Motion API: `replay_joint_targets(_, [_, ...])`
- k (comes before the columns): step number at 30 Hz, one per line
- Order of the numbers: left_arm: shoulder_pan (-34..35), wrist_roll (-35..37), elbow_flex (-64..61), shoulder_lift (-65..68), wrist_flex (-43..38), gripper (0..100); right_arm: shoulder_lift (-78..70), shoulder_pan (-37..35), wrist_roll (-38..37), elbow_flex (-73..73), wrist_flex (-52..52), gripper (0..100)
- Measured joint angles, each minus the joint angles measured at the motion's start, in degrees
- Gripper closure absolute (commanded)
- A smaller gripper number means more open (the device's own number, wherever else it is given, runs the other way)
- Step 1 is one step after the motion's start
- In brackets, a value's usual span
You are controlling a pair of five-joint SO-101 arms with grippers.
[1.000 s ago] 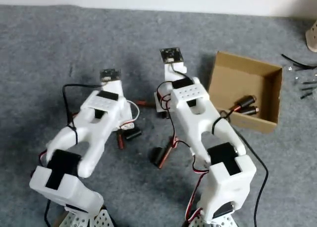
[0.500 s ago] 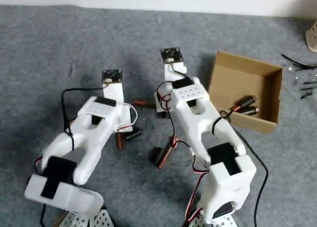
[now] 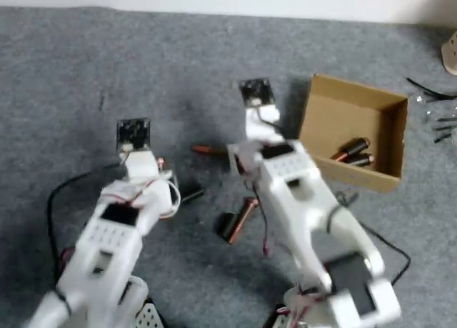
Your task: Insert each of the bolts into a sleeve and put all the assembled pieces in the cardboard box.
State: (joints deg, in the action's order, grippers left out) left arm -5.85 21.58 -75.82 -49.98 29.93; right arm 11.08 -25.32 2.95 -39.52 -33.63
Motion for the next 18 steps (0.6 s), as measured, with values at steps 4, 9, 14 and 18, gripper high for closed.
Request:
replay_joint_targets(4, [0.26, 0.00, -5.27, -11.60, 0.00, 100, 12.92, -2.02, -1.58, -13.19, 7.74, 99.5])
replay_joint_targets(9, [0.26, 0.00, -9.49, -22.68, 0.00, 100, 25.58, -4.31, -2.81, -24.35, 12.22, 99.5])
replay_joint_targets(14, [0.18, 0.00, -11.69, -30.59, 0.00, 100, 35.43, -8.62, -6.59, -30.95, 12.75, 99.5])
replay_joint_targets(18, [0.18, 0.00, -12.40, -36.57, 0.00, 100, 42.90, -12.57, -7.12, -35.69, 12.75, 99.5])
